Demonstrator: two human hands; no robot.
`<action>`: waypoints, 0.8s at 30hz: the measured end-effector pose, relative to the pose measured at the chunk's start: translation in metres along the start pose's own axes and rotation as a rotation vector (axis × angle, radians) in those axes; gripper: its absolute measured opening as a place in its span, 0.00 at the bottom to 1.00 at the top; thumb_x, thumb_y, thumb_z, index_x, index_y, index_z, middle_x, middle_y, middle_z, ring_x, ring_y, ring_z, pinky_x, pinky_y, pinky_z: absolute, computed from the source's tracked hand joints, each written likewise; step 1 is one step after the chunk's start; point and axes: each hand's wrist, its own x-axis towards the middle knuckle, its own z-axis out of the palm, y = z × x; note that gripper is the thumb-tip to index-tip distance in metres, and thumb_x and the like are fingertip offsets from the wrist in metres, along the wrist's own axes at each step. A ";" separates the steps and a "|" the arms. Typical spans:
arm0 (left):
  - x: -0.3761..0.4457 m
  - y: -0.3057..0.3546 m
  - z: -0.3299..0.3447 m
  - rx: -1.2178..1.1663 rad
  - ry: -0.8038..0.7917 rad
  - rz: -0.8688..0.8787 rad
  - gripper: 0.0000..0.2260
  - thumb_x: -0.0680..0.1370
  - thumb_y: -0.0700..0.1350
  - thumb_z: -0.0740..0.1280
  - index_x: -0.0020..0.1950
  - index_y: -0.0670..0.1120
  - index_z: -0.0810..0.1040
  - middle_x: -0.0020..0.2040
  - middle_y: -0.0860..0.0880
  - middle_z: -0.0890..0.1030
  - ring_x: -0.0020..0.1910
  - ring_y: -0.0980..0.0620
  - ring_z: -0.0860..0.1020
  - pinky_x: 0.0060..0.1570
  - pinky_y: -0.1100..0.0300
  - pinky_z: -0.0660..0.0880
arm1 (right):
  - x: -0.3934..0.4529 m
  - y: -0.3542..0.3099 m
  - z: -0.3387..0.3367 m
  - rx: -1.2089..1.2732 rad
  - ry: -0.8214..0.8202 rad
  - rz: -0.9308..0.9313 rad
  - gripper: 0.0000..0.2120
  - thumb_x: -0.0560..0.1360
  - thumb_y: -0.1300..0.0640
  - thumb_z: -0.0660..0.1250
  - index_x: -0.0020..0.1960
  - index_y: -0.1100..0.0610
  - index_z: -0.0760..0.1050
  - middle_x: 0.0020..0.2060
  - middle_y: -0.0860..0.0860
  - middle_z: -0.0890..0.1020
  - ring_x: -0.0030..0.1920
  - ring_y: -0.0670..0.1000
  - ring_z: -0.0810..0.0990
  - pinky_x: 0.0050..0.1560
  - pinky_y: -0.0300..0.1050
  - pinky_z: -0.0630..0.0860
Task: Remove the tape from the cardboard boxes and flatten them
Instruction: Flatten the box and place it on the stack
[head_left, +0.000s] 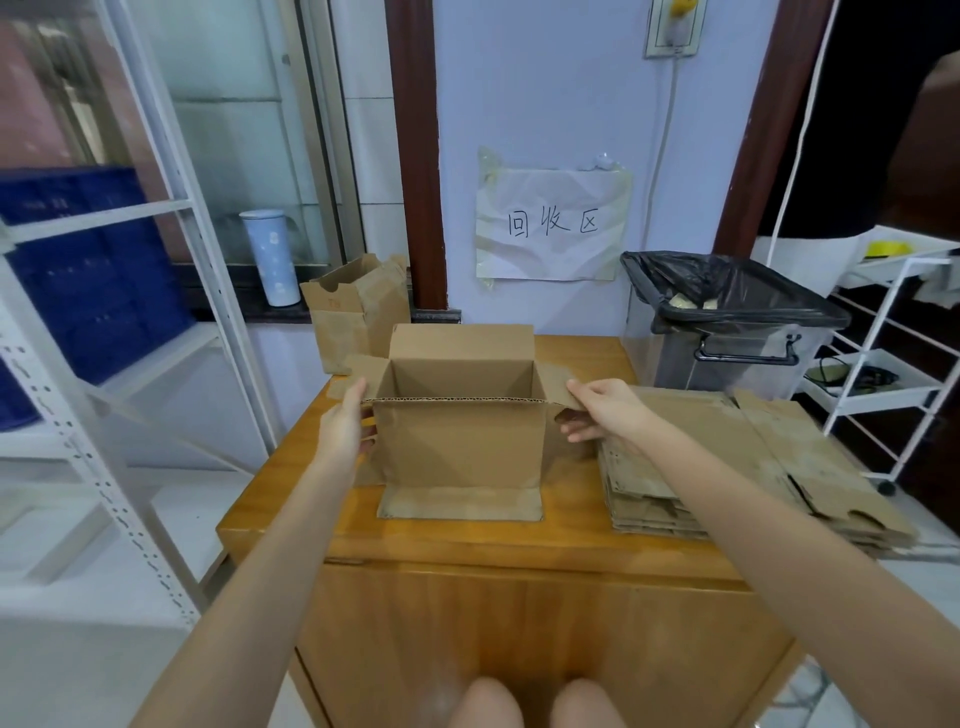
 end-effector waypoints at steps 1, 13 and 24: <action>0.000 0.001 -0.003 -0.006 -0.019 -0.003 0.24 0.81 0.59 0.58 0.70 0.45 0.70 0.60 0.47 0.76 0.57 0.46 0.75 0.60 0.51 0.70 | -0.003 -0.002 0.002 0.083 -0.003 0.018 0.24 0.82 0.45 0.54 0.61 0.66 0.71 0.47 0.63 0.82 0.40 0.56 0.84 0.37 0.46 0.83; -0.018 -0.023 -0.021 0.150 -0.283 0.157 0.25 0.81 0.60 0.53 0.75 0.49 0.63 0.71 0.50 0.69 0.70 0.48 0.68 0.70 0.49 0.65 | -0.026 0.013 0.032 -0.064 0.027 -0.163 0.11 0.79 0.64 0.58 0.60 0.60 0.72 0.54 0.53 0.78 0.55 0.50 0.76 0.57 0.39 0.74; -0.023 0.010 -0.006 0.220 -0.178 0.261 0.24 0.77 0.41 0.68 0.73 0.46 0.67 0.64 0.47 0.74 0.61 0.48 0.73 0.55 0.53 0.73 | -0.019 -0.014 0.034 -0.165 0.065 -0.373 0.23 0.76 0.63 0.67 0.70 0.62 0.67 0.63 0.55 0.76 0.63 0.53 0.75 0.60 0.40 0.70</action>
